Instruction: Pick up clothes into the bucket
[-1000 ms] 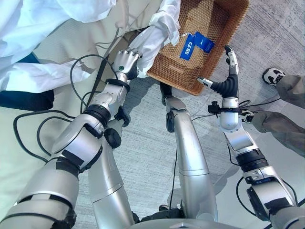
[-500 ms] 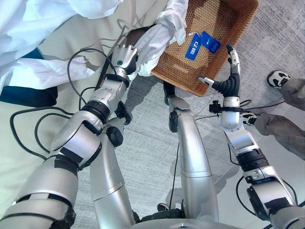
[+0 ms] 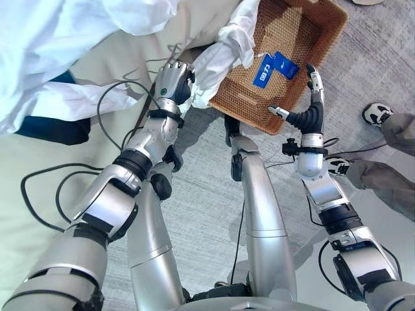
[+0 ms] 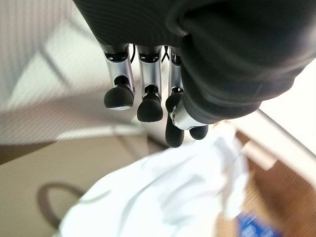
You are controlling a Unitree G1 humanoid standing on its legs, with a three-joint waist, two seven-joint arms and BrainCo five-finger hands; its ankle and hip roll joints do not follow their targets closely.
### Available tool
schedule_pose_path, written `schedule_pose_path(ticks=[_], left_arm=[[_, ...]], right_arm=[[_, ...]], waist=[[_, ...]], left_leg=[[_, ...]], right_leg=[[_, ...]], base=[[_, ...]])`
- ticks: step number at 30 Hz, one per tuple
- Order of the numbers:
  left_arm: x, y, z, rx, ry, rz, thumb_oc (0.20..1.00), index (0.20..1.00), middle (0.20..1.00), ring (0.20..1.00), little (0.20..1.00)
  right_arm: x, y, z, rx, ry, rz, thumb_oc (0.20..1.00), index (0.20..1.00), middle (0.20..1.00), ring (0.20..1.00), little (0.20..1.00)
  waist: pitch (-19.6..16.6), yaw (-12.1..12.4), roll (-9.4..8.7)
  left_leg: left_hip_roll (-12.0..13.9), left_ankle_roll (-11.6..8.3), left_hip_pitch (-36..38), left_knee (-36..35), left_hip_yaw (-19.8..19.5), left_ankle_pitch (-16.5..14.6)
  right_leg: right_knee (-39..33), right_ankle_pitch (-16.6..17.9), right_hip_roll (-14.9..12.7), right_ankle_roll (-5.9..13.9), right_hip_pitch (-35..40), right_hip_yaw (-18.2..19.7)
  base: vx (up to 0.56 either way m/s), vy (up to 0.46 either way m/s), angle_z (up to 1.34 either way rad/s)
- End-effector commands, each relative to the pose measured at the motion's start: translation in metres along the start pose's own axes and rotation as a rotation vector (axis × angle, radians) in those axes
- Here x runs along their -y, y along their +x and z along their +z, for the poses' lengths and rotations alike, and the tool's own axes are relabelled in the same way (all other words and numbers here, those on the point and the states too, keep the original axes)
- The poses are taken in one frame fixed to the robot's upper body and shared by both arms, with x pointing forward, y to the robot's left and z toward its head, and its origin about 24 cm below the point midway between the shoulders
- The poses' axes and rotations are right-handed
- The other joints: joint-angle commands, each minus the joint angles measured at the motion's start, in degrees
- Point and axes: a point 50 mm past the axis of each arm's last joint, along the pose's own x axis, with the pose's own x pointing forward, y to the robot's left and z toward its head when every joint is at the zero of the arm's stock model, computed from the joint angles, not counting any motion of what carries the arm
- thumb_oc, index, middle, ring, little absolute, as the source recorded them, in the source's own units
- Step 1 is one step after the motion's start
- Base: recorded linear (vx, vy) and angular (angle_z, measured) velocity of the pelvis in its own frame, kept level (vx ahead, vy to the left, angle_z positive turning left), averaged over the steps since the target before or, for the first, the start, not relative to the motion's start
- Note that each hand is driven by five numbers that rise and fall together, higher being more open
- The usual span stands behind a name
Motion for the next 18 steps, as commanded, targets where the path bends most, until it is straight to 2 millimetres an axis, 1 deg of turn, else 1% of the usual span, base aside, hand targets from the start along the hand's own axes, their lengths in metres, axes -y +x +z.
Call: schedule_pose_path(ticks=[1,2,3,7,8,9,10,11,12,13,14,15,16,17,18], left_arm=[[0.010,-0.025,0.006,-0.014,-0.242,0.045,0.200,0.200,0.200,0.200,0.200],[0.010,-0.026,0.006,-0.015,-0.243,0.044,0.200,0.200,0.200,0.200,0.200],[0.005,-0.031,0.018,0.023,-0.357,0.076,0.200,0.200,0.200,0.200,0.200],[-0.009,-0.042,0.042,0.117,-0.569,0.105,0.200,0.200,0.200,0.200,0.200],[-0.009,-0.043,0.042,0.115,-0.570,0.103,0.200,0.200,0.200,0.200,0.200],[-0.015,-0.047,0.053,0.169,-0.632,0.106,0.200,0.200,0.200,0.200,0.200],[-0.018,-0.049,0.060,0.198,-0.677,0.104,0.200,0.200,0.200,0.200,0.200],[-0.018,-0.049,0.060,0.197,-0.677,0.102,0.200,0.200,0.200,0.200,0.200],[-0.019,-0.054,0.066,0.220,-0.708,0.089,0.200,0.200,0.200,0.200,0.200],[-0.019,-0.054,0.065,0.219,-0.708,0.088,0.200,0.200,0.200,0.200,0.200],[-0.018,-0.055,0.069,0.233,-0.712,0.080,0.200,0.200,0.200,0.200,0.200],[-0.017,-0.056,0.072,0.242,-0.712,0.073,0.200,0.200,0.200,0.200,0.200],[-0.017,-0.056,0.072,0.241,-0.712,0.072,0.200,0.200,0.200,0.200,0.200],[-0.011,-0.057,0.070,0.221,-0.690,0.059,0.200,0.200,0.200,0.200,0.200],[-0.011,-0.057,0.070,0.220,-0.690,0.059,0.200,0.200,0.200,0.200,0.200]], right_arm=[[0.002,-0.016,-0.003,-0.005,0.031,-0.012,1.000,1.000,1.000,1.000,1.000],[0.002,-0.017,-0.004,-0.006,0.031,-0.011,1.000,1.000,1.000,1.000,1.000],[0.003,-0.018,-0.006,-0.015,0.028,-0.006,1.000,1.000,1.000,1.000,1.000],[0.005,-0.024,-0.013,-0.051,0.023,0.004,1.000,1.000,1.000,1.000,1.000],[0.005,-0.024,-0.013,-0.053,0.023,0.004,1.000,1.000,1.000,1.000,1.000],[0.005,-0.026,-0.015,-0.065,0.017,0.010,1.000,1.000,1.000,1.000,1.000],[0.006,-0.027,-0.016,-0.070,0.016,0.005,1.000,1.000,1.000,1.000,1.000],[0.006,-0.027,-0.017,-0.072,0.016,0.006,1.000,1.000,1.000,1.000,1.000],[0.007,-0.028,-0.018,-0.078,0.010,0.005,1.000,1.000,1.000,1.000,1.000],[0.006,-0.028,-0.018,-0.080,0.010,0.005,1.000,1.000,1.000,1.000,1.000],[0.006,-0.029,-0.018,-0.079,0.011,0.004,1.000,1.000,1.000,1.000,1.000],[0.008,-0.029,-0.018,-0.078,0.010,-0.003,1.000,1.000,1.000,1.000,1.000],[0.007,-0.029,-0.018,-0.079,0.010,-0.002,1.000,1.000,1.000,1.000,1.000],[0.009,-0.028,-0.018,-0.078,0.004,-0.011,1.000,1.000,1.000,1.000,1.000],[0.009,-0.028,-0.018,-0.079,0.003,-0.010,1.000,1.000,1.000,1.000,1.000]], waist=[[-5.8,0.2,1.57],[-5.7,0.2,1.55],[-5.4,0.8,1.74],[-5.3,1.5,2.16],[-5.3,1.5,2.17],[-5.4,1.8,2.38],[-5.0,1.8,2.35],[-5.3,2.0,2.45],[-5.0,2.0,2.55],[-5.3,2.2,2.67],[-5.3,2.3,2.71],[-4.7,2.3,2.74],[-5.1,2.5,2.87],[-4.7,2.3,2.87],[-5.1,2.5,3.01]], left_leg=[[1.0,-3.81,-0.3,-7.8,-5.0,6.2],[1.0,-3.82,0.0,-8.0,-5.0,6.3],[0.8,-4.05,2.1,-10.5,-5.0,7.1],[0.2,-4.50,6.0,-15.1,-5.4,8.6],[0.2,-4.50,6.2,-15.3,-5.4,8.7],[0.1,-4.71,7.3,-16.7,-5.7,9.1],[-0.3,-4.21,7.4,-17.7,-5.3,11.0],[-0.2,-4.74,8.2,-17.8,-5.8,9.6],[-0.5,-4.27,8.2,-18.4,-5.1,11.4],[-0.4,-4.80,9.0,-18.5,-5.6,10.0],[-0.4,-4.80,9.3,-18.8,-5.6,10.0],[-0.5,-4.15,8.7,-18.6,-5.1,11.4],[-0.4,-4.68,9.3,-18.5,-5.5,10.0],[-0.5,-4.05,8.5,-18.4,-5.3,11.4],[-0.4,-4.57,9.1,-18.3,-5.7,9.9]], right_leg=[[-5.3,2.8,-2.4,5.46,3.7,0.3],[-5.5,2.9,-2.4,5.46,4.0,0.3],[-7.6,3.5,-2.8,5.67,6.2,-0.1],[-12.3,4.7,-3.3,6.05,10.5,-0.4],[-12.5,4.7,-3.3,6.05,10.7,-0.5],[-13.6,5.1,-3.7,6.36,12.0,-0.7],[-15.0,6.9,-4.2,5.99,12.3,-1.0],[-14.8,5.6,-4.0,6.46,12.9,-0.8],[-15.7,7.3,-4.6,6.19,13.0,-1.0],[-15.3,5.9,-4.4,6.66,13.6,-0.8],[-15.6,5.9,-4.4,6.71,13.9,-0.9],[-15.8,7.3,-4.8,6.25,13.5,-1.1],[-15.4,5.8,-4.6,6.71,13.9,-0.9],[-15.8,7.3,-4.9,6.19,13.2,-1.0],[-15.4,5.8,-4.7,6.65,13.7,-0.8]], base=[[-0.02,0.006,0.11],[-0.02,0.004,0.15],[-0.02,0.000,0.16],[0.00,-0.003,0.04],[0.03,-0.013,0.08],[-0.05,0.000,0.07],[0.02,-0.001,0.09],[-0.05,0.015,0.16],[0.08,0.011,0.15],[0.02,0.012,0.15],[0.01,0.009,0.04],[0.01,0.008,0.04],[-0.05,0.012,0.02],[0.08,0.003,0.01],[-0.04,0.018,0.01]])
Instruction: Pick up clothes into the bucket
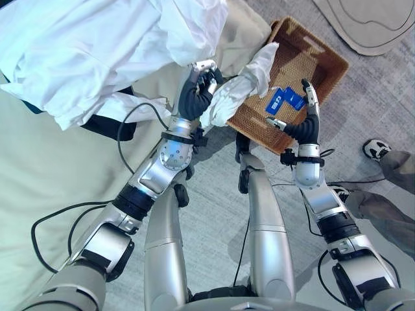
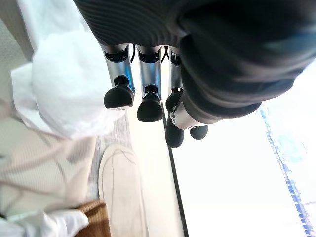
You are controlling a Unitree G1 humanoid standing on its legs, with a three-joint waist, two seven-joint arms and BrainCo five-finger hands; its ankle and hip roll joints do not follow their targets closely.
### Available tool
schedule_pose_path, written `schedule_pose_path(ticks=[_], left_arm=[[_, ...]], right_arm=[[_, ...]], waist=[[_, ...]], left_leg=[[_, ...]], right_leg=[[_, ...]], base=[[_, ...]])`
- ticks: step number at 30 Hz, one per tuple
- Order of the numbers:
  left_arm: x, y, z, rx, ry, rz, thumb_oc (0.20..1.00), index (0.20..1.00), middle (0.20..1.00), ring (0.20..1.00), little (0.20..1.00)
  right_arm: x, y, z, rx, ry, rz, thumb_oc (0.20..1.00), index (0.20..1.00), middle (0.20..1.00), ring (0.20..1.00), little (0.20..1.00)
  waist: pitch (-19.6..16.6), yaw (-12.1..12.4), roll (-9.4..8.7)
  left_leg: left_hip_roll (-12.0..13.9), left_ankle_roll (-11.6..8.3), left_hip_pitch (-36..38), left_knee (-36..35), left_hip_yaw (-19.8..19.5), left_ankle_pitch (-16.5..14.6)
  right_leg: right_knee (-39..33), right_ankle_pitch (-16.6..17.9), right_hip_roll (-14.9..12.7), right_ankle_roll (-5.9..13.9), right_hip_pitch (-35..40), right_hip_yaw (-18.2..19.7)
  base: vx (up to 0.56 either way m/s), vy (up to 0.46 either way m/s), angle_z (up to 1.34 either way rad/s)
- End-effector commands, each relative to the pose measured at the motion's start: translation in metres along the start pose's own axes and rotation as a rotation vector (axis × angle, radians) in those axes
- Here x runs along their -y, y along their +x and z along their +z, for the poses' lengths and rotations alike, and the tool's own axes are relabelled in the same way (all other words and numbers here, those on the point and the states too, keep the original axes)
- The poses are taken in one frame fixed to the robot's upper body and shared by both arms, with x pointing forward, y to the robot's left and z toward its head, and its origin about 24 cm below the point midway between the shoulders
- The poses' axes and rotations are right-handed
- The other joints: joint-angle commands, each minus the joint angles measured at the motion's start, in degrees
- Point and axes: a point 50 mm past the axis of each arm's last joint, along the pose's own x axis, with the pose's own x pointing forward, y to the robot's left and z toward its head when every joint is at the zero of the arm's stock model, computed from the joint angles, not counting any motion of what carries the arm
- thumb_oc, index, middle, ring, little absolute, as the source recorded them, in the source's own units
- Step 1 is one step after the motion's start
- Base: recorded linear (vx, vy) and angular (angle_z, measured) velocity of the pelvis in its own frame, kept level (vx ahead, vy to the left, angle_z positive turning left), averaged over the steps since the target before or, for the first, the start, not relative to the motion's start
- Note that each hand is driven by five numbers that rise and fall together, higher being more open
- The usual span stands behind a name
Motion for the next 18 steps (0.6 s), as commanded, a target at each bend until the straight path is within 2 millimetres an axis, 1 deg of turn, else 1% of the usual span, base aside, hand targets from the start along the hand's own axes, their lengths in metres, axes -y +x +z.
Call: schedule_pose_path(ticks=[1,2,3,4,5,6,7,8,9,10,14,16,17,18], left_arm=[[0.012,-0.015,-0.008,-0.028,0.020,-0.022,0.200,0.200,0.200,0.200,0.200],[0.012,-0.015,-0.014,-0.044,0.075,-0.020,0.485,0.485,0.485,0.485,0.485],[0.014,-0.015,-0.020,-0.065,0.114,-0.027,0.711,0.711,0.711,0.711,0.711],[0.015,-0.015,-0.026,-0.080,0.173,-0.026,1.000,1.000,1.000,1.000,1.000],[0.016,-0.015,-0.026,-0.080,0.174,-0.026,1.000,1.000,1.000,1.000,1.000],[0.018,-0.013,-0.038,-0.106,0.271,-0.032,1.000,1.000,1.000,1.000,1.000],[0.018,-0.013,-0.038,-0.106,0.271,-0.032,1.000,1.000,1.000,1.000,1.000],[0.020,-0.012,-0.050,-0.135,0.365,-0.051,1.000,1.000,1.000,1.000,1.000],[0.021,-0.011,-0.050,-0.132,0.367,-0.050,1.000,1.000,1.000,1.000,1.000],[0.019,-0.010,-0.063,-0.161,0.490,-0.085,1.000,1.000,1.000,1.000,1.000],[0.011,-0.003,-0.079,-0.193,0.650,-0.124,1.000,1.000,1.000,1.000,1.000],[0.008,0.000,-0.082,-0.202,0.681,-0.125,1.000,1.000,1.000,1.000,1.000],[0.000,0.004,-0.086,-0.214,0.744,-0.131,1.000,1.000,1.000,1.000,1.000],[-0.003,0.006,-0.087,-0.216,0.766,-0.132,1.000,1.000,1.000,1.000,1.000]], right_arm=[[0.012,-0.012,-0.006,-0.010,-0.005,-0.035,1.000,1.000,1.000,1.000,1.000],[0.011,-0.012,-0.006,-0.010,-0.007,-0.034,1.000,1.000,1.000,1.000,1.000],[0.010,-0.012,-0.005,-0.006,-0.005,-0.034,1.000,1.000,1.000,1.000,1.000],[0.010,-0.012,-0.004,0.002,-0.004,-0.033,1.000,1.000,1.000,1.000,1.000],[0.010,-0.011,-0.004,0.002,-0.004,-0.033,1.000,1.000,1.000,1.000,1.000],[0.008,-0.011,-0.003,0.008,-0.004,-0.032,1.000,1.000,1.000,1.000,1.000],[0.008,-0.010,-0.003,0.008,-0.005,-0.032,1.000,1.000,1.000,1.000,1.000],[0.004,-0.009,0.000,0.018,0.005,-0.032,1.000,1.000,1.000,1.000,1.000],[0.004,-0.008,0.000,0.020,0.006,-0.034,1.000,1.000,1.000,1.000,1.000],[0.003,-0.007,0.001,0.025,0.007,-0.031,1.000,1.000,1.000,1.000,1.000],[0.002,-0.005,0.004,0.042,0.013,-0.026,1.000,1.000,1.000,1.000,1.000],[0.002,-0.004,0.006,0.050,0.017,-0.025,1.000,1.000,1.000,1.000,1.000],[0.002,-0.004,0.008,0.061,0.022,-0.020,1.000,1.000,1.000,1.000,1.000],[0.002,-0.004,0.009,0.066,0.023,-0.017,1.000,1.000,1.000,1.000,1.000]], waist=[[-4.4,-0.7,2.82],[-4.8,-0.5,2.84],[-4.4,-0.8,2.59],[-4.2,-0.9,2.46],[-4.5,-0.7,2.59],[-3.9,-1.2,2.24],[-4.3,-1.0,2.37],[-3.9,-1.5,1.98],[-3.5,-1.6,1.83],[-3.6,-2.1,1.63],[-3.3,-3.1,0.92],[-3.3,-3.5,0.77],[-3.2,-3.9,0.52],[-3.1,-4.1,0.41]], left_leg=[[3.3,-3.23,-5.4,-4.3,-4.7,5.5],[3.5,-3.74,-4.9,-4.2,-5.1,4.0],[3.5,-3.22,-5.7,-4.0,-4.6,5.4],[3.6,-3.19,-6.0,-3.7,-4.6,5.4],[3.7,-3.71,-5.4,-3.7,-5.1,3.9],[3.9,-3.12,-6.6,-3.2,-4.7,5.2],[4.0,-3.64,-6.0,-3.1,-5.1,3.7],[4.3,-3.61,-6.5,-2.5,-4.9,3.5],[4.2,-3.08,-7.3,-2.5,-4.4,4.9],[4.6,-3.52,-7.2,-1.5,-4.7,2.9],[5.0,-3.24,-9.6,1.0,-4.2,1.9],[5.1,-3.22,-10.2,1.8,-3.9,1.6],[5.3,-3.06,-11.7,3.4,-3.8,1.0],[5.3,-3.01,-12.4,4.3,-3.8,0.8]], right_leg=[[-5.6,4.5,-2.4,6.34,-1.0,2.2],[-5.3,3.0,-2.2,6.76,-0.6,2.4],[-5.6,4.4,-2.5,6.26,-1.2,2.2],[-5.4,4.3,-2.4,6.18,-1.4,2.2],[-5.0,2.8,-2.2,6.62,-1.0,2.4],[-5.2,4.2,-2.2,6.10,-1.9,2.5],[-4.8,2.8,-2.0,6.54,-1.5,2.7],[-4.5,2.8,-1.8,6.44,-2.2,2.9],[-4.9,4.2,-2.0,6.00,-2.8,2.8],[-3.9,2.5,-1.4,6.44,-3.1,3.1],[-2.1,2.3,-0.8,6.48,-5.9,4.1],[-1.5,2.2,-0.6,6.45,-6.6,4.4],[-0.2,1.9,-0.2,6.43,-8.0,4.7],[0.5,1.8,0.0,6.36,-8.6,4.8]], base=[[0.08,0.015,-0.01],[-0.05,0.015,-0.01],[0.00,0.005,-0.04],[0.00,0.000,0.00],[0.00,0.000,0.00],[0.06,0.006,-0.01],[0.00,0.000,0.00],[-0.01,0.011,-0.04],[-0.01,0.028,-0.07],[-0.01,0.031,-0.11],[0.00,0.030,-0.09],[-0.01,0.020,-0.12],[-0.01,0.015,-0.14],[-0.02,0.016,-0.14]])
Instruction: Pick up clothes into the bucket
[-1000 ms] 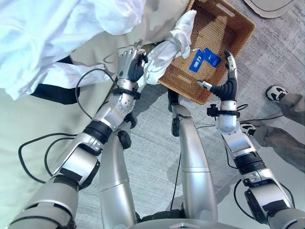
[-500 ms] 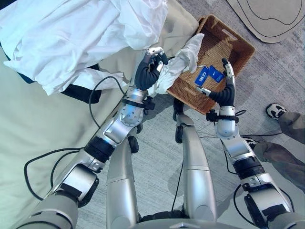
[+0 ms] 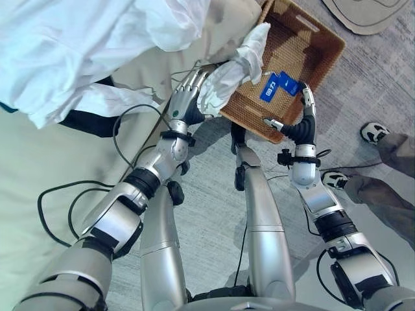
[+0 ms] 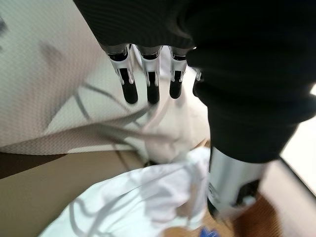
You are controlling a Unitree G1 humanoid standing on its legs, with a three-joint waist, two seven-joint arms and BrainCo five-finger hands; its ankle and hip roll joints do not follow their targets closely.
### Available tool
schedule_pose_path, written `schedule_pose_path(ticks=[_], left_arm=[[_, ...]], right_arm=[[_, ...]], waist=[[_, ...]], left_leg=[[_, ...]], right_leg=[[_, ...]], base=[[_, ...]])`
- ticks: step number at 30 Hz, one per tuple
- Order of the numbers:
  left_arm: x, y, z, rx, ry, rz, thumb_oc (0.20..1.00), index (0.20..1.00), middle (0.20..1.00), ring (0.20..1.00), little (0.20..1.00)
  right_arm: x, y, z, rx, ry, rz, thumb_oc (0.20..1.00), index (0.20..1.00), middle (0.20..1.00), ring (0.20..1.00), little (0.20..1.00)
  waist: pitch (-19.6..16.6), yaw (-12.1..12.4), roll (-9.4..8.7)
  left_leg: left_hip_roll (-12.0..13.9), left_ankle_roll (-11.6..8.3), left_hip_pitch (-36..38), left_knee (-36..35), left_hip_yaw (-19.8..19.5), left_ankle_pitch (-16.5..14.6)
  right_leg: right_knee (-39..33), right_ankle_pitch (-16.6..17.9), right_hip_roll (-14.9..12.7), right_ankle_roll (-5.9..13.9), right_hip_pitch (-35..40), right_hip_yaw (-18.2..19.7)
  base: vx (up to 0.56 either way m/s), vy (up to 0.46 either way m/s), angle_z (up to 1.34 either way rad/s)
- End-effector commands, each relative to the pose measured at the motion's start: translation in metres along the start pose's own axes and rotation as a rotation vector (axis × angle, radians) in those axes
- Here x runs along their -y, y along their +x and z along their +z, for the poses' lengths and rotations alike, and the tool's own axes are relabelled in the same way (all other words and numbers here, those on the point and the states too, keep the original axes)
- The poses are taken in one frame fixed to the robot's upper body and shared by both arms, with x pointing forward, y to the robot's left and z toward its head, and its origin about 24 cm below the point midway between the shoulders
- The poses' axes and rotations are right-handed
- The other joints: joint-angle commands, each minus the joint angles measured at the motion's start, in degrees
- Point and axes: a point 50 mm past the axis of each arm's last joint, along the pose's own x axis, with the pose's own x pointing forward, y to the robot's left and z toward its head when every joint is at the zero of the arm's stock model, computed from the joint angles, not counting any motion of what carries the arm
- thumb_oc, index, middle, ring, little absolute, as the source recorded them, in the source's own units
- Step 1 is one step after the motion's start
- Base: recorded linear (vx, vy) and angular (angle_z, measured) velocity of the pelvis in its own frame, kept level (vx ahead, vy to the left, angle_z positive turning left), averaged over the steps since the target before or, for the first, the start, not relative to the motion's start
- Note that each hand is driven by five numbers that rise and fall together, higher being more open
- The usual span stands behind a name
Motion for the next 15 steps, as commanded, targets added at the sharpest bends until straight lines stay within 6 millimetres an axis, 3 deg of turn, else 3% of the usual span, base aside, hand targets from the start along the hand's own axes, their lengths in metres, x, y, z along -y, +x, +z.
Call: schedule_pose_path(ticks=[1,8,15], left_arm=[[0.001,-0.002,-0.008,0.001,0.109,0.009,1.000,1.000,1.000,1.000,1.000],[-0.012,0.011,-0.014,-0.009,0.187,0.056,1.000,1.000,1.000,1.000,1.000],[-0.017,0.017,-0.016,-0.016,0.253,0.072,1.000,1.000,1.000,1.000,1.000]], right_arm=[[0.006,-0.004,0.014,0.081,0.052,-0.014,1.000,1.000,1.000,1.000,1.000],[0.008,-0.004,0.022,0.116,0.091,-0.013,1.000,1.000,1.000,1.000,1.000],[0.008,-0.003,0.028,0.136,0.115,-0.024,1.000,1.000,1.000,1.000,1.000]], waist=[[-2.6,-2.0,0.15],[-2.7,-2.7,-0.51],[-2.6,-2.9,-0.90]], left_leg=[[3.6,-3.39,-4.8,1.6,-4.8,0.8],[3.9,-2.80,-11.3,9.2,-4.9,-1.7],[4.1,-2.29,-15.0,12.5,-5.0,-2.6]], right_leg=[[4.2,-1.2,-1.8,5.52,-2.7,3.5],[10.2,-2.5,-0.3,4.95,-9.0,4.6],[13.2,-3.1,0.3,4.78,-12.7,4.9]], base=[[0.00,0.009,-0.10],[0.01,-0.001,-0.11],[0.01,-0.006,-0.03]])
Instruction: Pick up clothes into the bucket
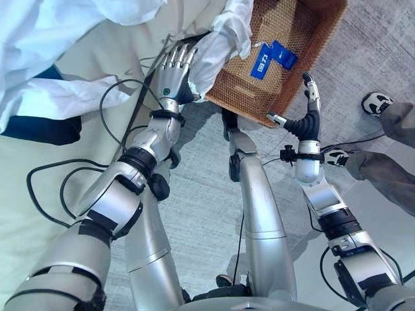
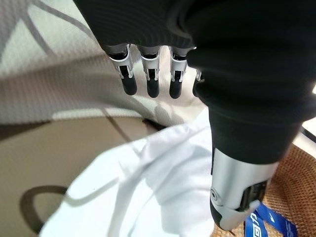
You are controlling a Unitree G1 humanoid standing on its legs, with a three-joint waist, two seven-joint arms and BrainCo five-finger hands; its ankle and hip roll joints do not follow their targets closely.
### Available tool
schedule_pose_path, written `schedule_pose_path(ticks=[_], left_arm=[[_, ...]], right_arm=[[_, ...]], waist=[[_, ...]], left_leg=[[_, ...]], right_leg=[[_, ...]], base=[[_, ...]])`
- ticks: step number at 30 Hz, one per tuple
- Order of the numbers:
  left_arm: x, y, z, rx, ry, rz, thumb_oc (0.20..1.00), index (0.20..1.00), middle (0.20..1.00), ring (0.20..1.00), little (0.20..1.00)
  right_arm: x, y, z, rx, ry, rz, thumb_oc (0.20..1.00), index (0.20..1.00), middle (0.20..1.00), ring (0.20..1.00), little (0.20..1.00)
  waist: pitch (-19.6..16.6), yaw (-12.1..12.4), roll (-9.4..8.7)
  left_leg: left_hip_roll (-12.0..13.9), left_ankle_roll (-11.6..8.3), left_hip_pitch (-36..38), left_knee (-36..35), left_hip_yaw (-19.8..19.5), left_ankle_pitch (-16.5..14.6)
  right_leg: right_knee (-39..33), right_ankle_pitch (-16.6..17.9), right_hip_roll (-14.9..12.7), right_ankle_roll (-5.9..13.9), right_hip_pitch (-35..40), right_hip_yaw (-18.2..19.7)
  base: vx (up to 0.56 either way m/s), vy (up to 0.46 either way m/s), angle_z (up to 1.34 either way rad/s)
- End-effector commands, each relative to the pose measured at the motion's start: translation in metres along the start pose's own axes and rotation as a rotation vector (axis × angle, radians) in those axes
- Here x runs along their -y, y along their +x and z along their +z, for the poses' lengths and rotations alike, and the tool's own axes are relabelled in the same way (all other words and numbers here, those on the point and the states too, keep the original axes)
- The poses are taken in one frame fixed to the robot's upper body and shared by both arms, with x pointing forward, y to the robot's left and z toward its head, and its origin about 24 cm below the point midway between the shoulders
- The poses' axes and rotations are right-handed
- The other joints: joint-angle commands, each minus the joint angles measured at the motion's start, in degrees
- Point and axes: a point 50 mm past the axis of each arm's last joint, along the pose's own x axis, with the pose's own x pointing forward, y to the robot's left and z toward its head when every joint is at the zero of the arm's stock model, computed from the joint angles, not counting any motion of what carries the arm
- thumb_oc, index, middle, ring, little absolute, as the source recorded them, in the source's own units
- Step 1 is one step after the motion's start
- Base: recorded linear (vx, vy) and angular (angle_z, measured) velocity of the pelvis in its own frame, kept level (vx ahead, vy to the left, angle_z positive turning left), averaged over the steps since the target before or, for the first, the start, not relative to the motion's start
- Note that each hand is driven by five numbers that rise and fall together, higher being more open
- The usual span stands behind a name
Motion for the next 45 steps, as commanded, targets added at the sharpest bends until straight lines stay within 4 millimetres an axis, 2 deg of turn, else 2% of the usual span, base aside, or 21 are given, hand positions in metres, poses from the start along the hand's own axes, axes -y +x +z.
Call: schedule_pose_path(ticks=[1,13,14,28,42,43,44,45], left_arm=[[0.008,-0.008,-0.007,-0.009,0.083,-0.006,1.000,1.000,1.000,1.000,1.000],[0.008,-0.004,-0.022,-0.075,0.138,-0.053,1.000,1.000,1.000,1.000,1.000],[0.008,-0.004,-0.020,-0.067,0.130,-0.058,0.200,0.200,0.200,0.200,0.200],[0.009,-0.009,-0.020,-0.090,0.002,-0.041,0.200,0.200,0.200,0.200,0.200],[0.011,-0.011,-0.012,-0.102,-0.142,-0.024,0.200,0.200,0.200,0.200,0.200],[0.012,-0.011,-0.011,-0.101,-0.145,-0.024,0.376,0.376,0.376,0.376,0.376],[0.013,-0.011,-0.009,-0.100,-0.154,-0.026,0.504,0.504,0.504,0.504,0.504],[0.013,-0.011,-0.007,-0.092,-0.158,-0.029,0.272,0.272,0.272,0.272,0.272]], right_arm=[[0.003,-0.008,0.019,0.096,0.092,-0.014,1.000,1.000,1.000,1.000,1.000],[0.002,-0.008,0.028,0.126,0.123,-0.008,1.000,1.000,1.000,1.000,1.000],[0.002,-0.009,0.027,0.124,0.122,-0.008,1.000,1.000,1.000,1.000,1.000],[0.002,-0.009,0.028,0.128,0.133,-0.008,1.000,1.000,1.000,1.000,1.000],[0.004,-0.011,0.029,0.134,0.140,-0.016,1.000,1.000,1.000,1.000,1.000],[0.004,-0.011,0.029,0.133,0.140,-0.015,1.000,1.000,1.000,1.000,1.000],[0.003,-0.012,0.029,0.134,0.140,-0.012,1.000,1.000,1.000,1.000,1.000],[0.003,-0.012,0.028,0.132,0.139,-0.011,1.000,1.000,1.000,1.000,1.000]], waist=[[-2.8,-0.7,-0.79],[-3.2,-1.2,-1.35],[-3.3,-1.3,-1.34],[-4.7,-0.9,-0.69],[-4.0,-0.8,-0.85],[-3.9,-0.8,-0.90],[-3.9,-0.9,-0.97],[-3.9,-0.9,-0.95]], left_leg=[[0.9,-3.05,-3.1,0.0,-5.5,2.8],[1.3,-2.51,-6.5,2.0,-5.8,2.5],[1.2,-2.46,-6.8,2.1,-5.7,2.5],[0.9,-2.07,-7.8,2.6,-5.8,2.3],[1.1,-2.44,-8.0,2.0,-4.7,2.7],[1.1,-2.43,-8.0,2.0,-4.7,2.7],[1.2,-2.37,-8.0,2.1,-4.6,2.7],[1.2,-2.35,-8.1,2.2,-4.6,2.6]], right_leg=[[3.0,-0.7,-1.5,5.05,-0.4,2.6],[5.0,-0.8,-0.5,4.85,-4.0,2.6],[5.2,-0.9,-0.4,4.84,-4.4,2.5],[6.0,-1.3,-0.2,4.57,-5.5,2.7],[6.1,-0.6,-0.3,4.79,-6.2,3.2],[6.0,-0.6,-0.3,4.78,-6.1,3.3],[5.9,-0.5,-0.3,4.77,-6.1,3.3],[5.9,-0.5,-0.3,4.83,-6.2,3.3]], base=[[0.02,-0.004,-0.05],[0.00,-0.004,-0.03],[0.00,0.000,0.00],[0.00,0.001,-0.01],[0.00,0.000,0.01],[0.00,0.000,0.00],[0.00,0.000,0.00],[0.00,0.000,0.00]])
